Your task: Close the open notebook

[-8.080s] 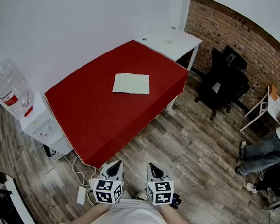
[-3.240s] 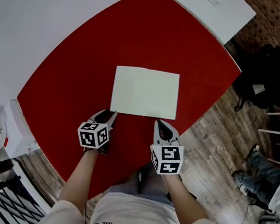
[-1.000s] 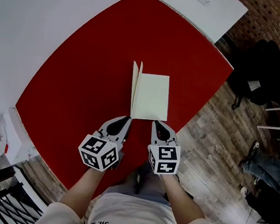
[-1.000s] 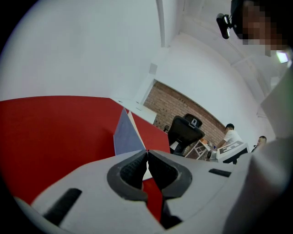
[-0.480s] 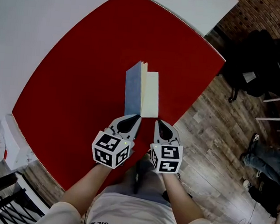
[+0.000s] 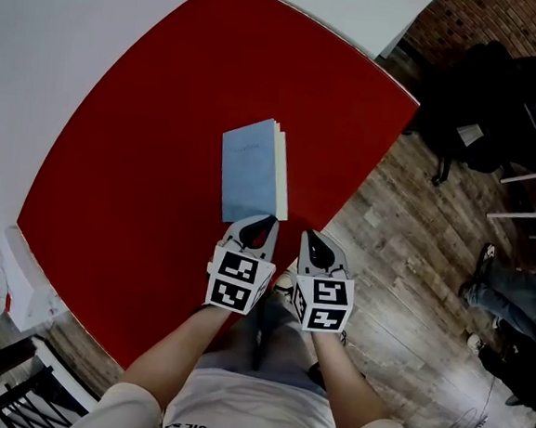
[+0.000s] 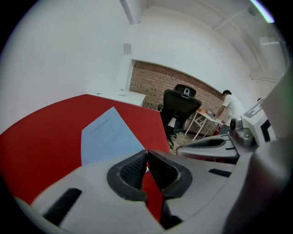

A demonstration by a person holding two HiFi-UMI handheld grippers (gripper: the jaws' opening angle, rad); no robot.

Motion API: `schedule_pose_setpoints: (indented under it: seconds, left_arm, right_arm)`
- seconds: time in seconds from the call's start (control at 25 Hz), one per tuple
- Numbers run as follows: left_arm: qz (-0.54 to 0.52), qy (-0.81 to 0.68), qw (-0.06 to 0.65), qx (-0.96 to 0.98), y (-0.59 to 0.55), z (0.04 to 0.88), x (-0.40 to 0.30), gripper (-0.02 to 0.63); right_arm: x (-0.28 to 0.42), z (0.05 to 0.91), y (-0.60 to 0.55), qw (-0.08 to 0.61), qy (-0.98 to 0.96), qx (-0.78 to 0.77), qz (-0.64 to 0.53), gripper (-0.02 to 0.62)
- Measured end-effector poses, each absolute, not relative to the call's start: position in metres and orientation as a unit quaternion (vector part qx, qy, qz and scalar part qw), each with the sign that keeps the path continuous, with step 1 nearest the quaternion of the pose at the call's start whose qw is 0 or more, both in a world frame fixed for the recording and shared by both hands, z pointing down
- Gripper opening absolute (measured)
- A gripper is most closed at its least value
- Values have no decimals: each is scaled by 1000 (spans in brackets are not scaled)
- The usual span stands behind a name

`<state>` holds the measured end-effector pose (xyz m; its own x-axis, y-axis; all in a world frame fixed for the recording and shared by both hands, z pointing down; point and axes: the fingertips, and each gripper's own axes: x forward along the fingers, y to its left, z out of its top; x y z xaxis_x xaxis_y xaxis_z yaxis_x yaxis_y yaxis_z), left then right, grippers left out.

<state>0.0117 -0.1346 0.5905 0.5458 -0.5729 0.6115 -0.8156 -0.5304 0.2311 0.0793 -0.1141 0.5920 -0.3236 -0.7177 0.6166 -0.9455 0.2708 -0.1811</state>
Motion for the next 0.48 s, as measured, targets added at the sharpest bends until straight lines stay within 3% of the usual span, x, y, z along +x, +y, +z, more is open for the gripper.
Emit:
schedule_pose_setpoints:
  seconds: [0.48]
  left_arm:
    - [306,-414,255,819,-135,659,39,16]
  right_arm:
    - [114,607,-104,213,-752,556,283,-2]
